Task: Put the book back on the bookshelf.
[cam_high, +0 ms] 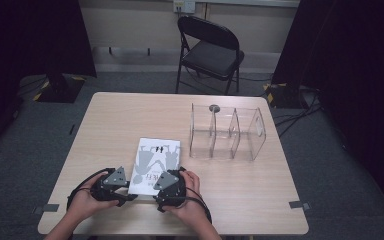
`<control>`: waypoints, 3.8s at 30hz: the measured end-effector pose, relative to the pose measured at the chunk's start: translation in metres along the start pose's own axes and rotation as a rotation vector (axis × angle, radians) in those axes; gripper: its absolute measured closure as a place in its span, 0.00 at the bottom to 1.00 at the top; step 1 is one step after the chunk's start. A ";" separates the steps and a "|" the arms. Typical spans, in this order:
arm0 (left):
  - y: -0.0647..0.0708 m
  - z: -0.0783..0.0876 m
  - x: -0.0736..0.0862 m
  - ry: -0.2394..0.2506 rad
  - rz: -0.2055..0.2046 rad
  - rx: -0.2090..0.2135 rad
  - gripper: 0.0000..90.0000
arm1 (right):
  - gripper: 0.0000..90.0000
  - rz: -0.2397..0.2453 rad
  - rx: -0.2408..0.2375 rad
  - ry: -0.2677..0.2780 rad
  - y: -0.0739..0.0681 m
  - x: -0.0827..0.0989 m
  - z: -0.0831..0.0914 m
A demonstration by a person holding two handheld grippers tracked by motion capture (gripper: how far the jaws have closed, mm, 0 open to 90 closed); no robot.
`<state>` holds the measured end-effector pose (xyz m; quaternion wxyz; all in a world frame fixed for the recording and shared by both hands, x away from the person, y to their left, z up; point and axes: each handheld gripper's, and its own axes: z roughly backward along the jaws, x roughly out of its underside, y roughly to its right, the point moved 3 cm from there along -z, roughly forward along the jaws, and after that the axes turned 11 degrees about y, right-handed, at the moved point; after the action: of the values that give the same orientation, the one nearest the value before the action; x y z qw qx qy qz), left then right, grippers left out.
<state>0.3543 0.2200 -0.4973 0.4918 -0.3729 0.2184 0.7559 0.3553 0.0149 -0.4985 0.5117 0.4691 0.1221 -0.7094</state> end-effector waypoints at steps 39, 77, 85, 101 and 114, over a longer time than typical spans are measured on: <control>-0.027 0.002 0.009 -0.027 -0.116 -0.108 0.19 | 0.63 0.067 0.175 0.004 0.030 -0.057 0.032; -0.011 0.004 -0.047 0.188 -0.301 -0.209 0.61 | 0.54 0.017 -0.024 -0.051 0.038 -0.101 0.046; -0.005 0.007 -0.055 0.147 -0.308 -0.157 0.62 | 0.40 -0.072 0.010 0.049 0.046 -0.088 0.061; -0.013 0.014 -0.059 0.132 -0.253 -0.120 0.63 | 0.19 -0.209 0.009 0.014 0.060 -0.044 0.108; -0.016 0.023 -0.068 0.074 -0.219 -0.101 0.65 | 0.17 -0.369 0.027 -0.090 0.061 0.049 0.089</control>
<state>0.3775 0.2028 -0.4293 0.5437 -0.4466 0.1558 0.6933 0.3567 -0.1008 -0.4710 0.3717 0.4134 0.1735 -0.8129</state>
